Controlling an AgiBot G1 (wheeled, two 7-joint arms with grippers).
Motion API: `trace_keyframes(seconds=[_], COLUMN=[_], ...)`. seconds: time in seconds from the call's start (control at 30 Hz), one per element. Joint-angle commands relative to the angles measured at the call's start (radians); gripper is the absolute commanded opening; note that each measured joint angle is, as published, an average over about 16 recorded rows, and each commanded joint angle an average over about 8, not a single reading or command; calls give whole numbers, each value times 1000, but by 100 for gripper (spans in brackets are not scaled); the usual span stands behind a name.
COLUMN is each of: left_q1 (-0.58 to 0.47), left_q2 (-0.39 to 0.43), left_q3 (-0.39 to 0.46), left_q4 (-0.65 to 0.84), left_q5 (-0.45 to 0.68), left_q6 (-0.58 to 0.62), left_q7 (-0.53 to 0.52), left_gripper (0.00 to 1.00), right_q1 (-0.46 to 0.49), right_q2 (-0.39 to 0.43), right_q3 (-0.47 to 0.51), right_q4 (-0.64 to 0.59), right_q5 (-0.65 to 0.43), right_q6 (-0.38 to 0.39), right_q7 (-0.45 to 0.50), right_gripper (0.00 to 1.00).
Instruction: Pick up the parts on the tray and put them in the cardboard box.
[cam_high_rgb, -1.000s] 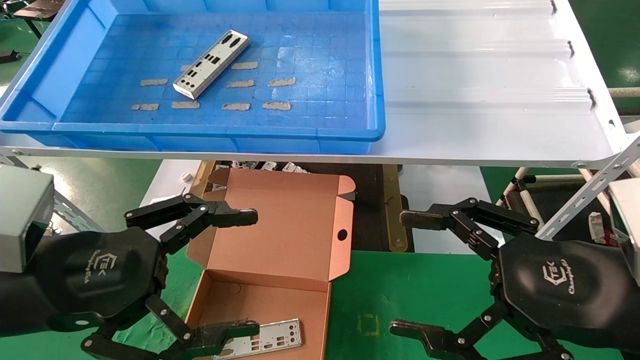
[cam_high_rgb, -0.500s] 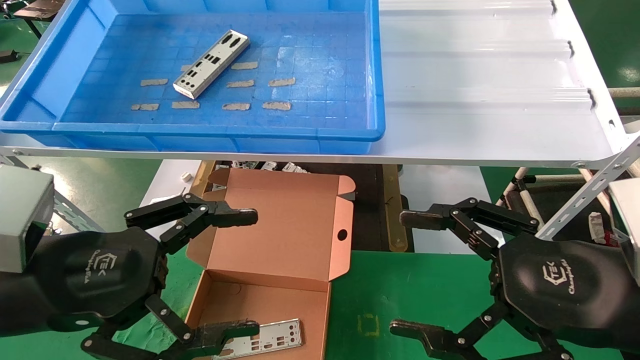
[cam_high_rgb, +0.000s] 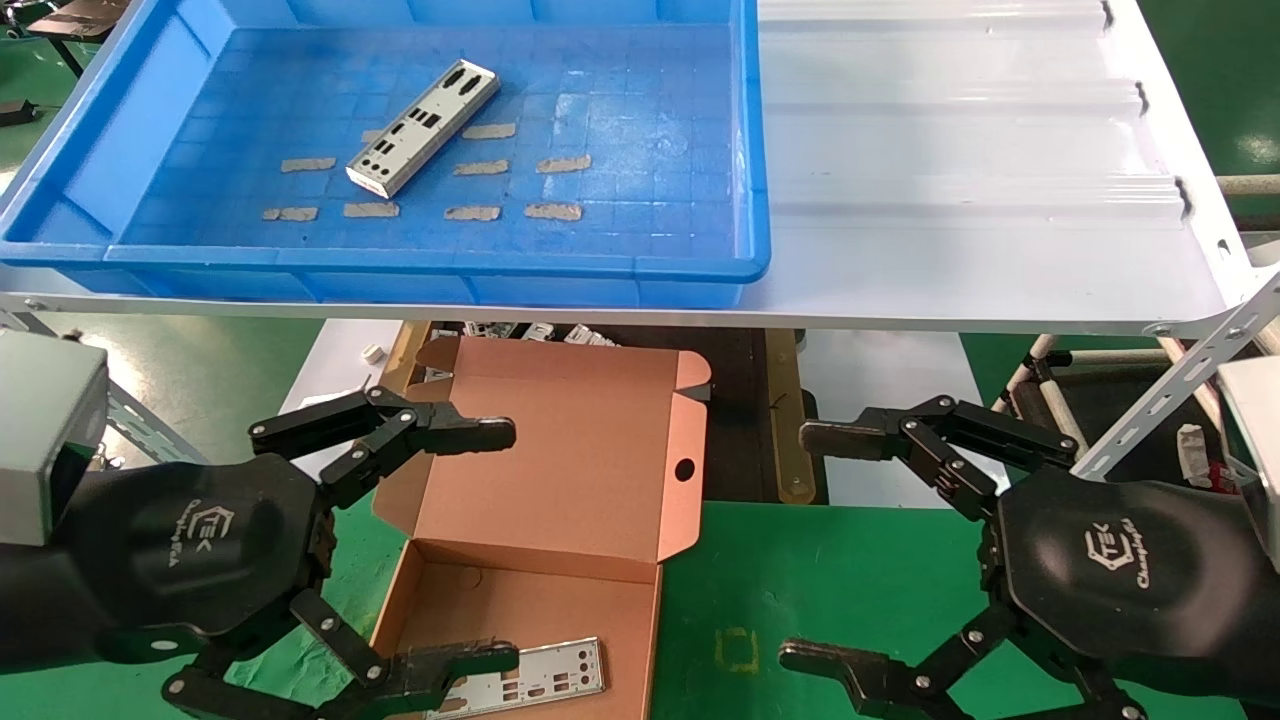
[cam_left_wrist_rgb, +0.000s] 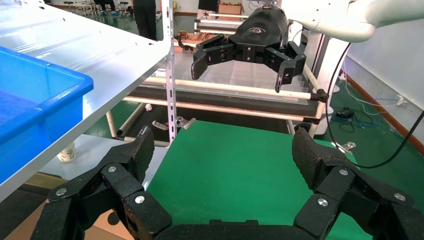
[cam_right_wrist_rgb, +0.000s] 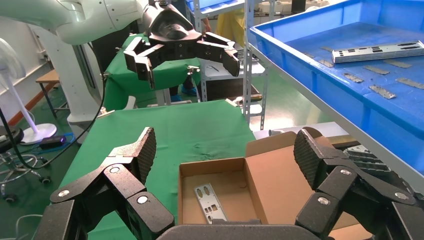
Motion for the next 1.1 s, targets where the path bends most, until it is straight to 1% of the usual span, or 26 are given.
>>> trace_keyframes(seconds=[0.03,1.1], left_q1=[0,0], left_q2=[0,0], left_q3=[0,0], left_q4=[0,0], left_q5=[0,0], left_q6=[0,0], left_q7=[0,0], left_gripper=[100,100], right_q1=[0,0], right_q2=[0,0], right_q3=[0,0], right_q4=[0,0], right_q5=[0,0], right_q6=[0,0], right_q7=[0,0], right_gripper=[100,100])
